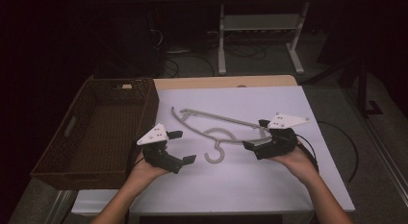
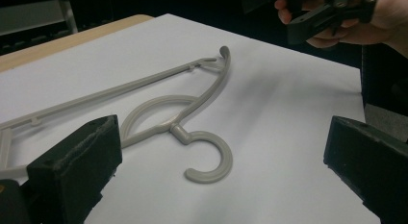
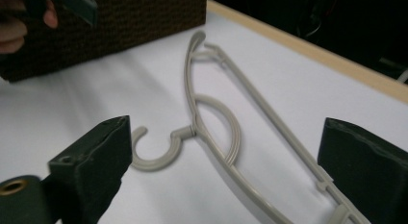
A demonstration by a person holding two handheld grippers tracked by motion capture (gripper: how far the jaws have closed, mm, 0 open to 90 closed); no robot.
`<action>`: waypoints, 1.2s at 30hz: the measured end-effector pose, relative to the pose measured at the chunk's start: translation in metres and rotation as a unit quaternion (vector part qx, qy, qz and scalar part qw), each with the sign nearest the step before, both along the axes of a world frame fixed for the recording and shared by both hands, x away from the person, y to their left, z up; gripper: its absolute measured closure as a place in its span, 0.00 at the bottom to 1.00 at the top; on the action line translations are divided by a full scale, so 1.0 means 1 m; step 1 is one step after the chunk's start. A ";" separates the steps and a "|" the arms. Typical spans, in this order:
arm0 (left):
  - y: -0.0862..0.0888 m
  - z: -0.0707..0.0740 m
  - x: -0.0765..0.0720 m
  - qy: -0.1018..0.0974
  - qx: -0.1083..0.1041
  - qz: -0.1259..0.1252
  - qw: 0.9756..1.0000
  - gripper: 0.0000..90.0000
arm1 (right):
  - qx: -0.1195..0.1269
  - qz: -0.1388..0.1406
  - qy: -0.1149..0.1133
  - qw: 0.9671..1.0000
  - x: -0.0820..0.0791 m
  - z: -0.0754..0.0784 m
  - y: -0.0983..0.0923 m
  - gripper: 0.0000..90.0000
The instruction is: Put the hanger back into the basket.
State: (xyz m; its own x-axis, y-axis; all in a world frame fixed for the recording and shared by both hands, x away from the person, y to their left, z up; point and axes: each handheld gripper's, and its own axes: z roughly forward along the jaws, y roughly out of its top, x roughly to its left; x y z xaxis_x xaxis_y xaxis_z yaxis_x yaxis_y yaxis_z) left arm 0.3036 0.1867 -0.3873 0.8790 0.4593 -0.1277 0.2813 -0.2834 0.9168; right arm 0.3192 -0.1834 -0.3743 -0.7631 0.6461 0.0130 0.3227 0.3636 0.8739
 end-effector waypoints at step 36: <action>-0.001 -0.009 0.000 0.014 0.006 -0.014 1.000 0.00 | -0.181 0.114 0.117 0.970 0.078 -0.060 0.034 0.77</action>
